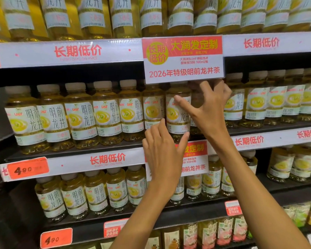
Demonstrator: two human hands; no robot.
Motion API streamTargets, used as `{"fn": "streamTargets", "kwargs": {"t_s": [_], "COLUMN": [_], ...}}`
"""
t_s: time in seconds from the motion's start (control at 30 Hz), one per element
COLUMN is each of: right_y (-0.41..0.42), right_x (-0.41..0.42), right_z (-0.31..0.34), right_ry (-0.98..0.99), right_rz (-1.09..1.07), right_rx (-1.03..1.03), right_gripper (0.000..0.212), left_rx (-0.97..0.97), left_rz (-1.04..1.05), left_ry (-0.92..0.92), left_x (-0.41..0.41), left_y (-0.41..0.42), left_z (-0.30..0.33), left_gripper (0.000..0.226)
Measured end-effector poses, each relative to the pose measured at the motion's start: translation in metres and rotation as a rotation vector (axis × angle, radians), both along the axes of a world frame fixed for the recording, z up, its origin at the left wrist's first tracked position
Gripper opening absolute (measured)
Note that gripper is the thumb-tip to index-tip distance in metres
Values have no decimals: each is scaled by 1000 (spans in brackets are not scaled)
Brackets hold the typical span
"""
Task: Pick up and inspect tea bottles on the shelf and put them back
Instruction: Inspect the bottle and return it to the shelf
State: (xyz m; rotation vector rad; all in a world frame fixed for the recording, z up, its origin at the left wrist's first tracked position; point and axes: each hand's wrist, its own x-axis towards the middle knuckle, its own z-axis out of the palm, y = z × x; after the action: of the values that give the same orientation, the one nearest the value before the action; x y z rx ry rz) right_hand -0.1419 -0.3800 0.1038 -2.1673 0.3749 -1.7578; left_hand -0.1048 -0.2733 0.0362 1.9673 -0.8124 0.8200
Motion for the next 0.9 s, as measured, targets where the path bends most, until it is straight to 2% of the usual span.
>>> {"fn": "streamTargets", "kwargs": {"t_s": [0.13, 0.23, 0.4, 0.47, 0.53, 0.6, 0.7, 0.77, 0.9], "right_y": [9, 15, 31, 35, 38, 39, 40, 40, 42], "right_x": [-4, -10, -18, -22, -26, -33, -42, -48, -56], "right_z": [-7, -9, -10, -15, -19, -22, -30, -36, -41], "right_ry": [-40, -103, -197, -168, -106, -56, 8, 48, 76], "right_rz": [147, 345, 644, 736, 830, 902, 953, 991, 1087], "right_rx": [128, 248, 432, 515, 593, 642, 634, 651, 774], "right_gripper": [51, 50, 36, 32, 39, 40, 32, 33, 45], "left_rx": [-35, -92, -278, -310, -321, -335, -344, -323, -352], "left_rz": [16, -100, -369, -435, -481, -566, -746, -840, -1123], "left_ry": [-19, 20, 73, 123, 185, 315, 560, 647, 929], "left_x": [-6, -8, -23, -31, -37, -41, -44, -44, -43], "left_y": [-6, -3, 12, 19, 26, 33, 44, 53, 67], "left_z": [1, 0, -7, -13, -18, -25, -35, -44, -55], "left_gripper": [66, 64, 58, 57, 54, 52, 54, 47, 53]}}
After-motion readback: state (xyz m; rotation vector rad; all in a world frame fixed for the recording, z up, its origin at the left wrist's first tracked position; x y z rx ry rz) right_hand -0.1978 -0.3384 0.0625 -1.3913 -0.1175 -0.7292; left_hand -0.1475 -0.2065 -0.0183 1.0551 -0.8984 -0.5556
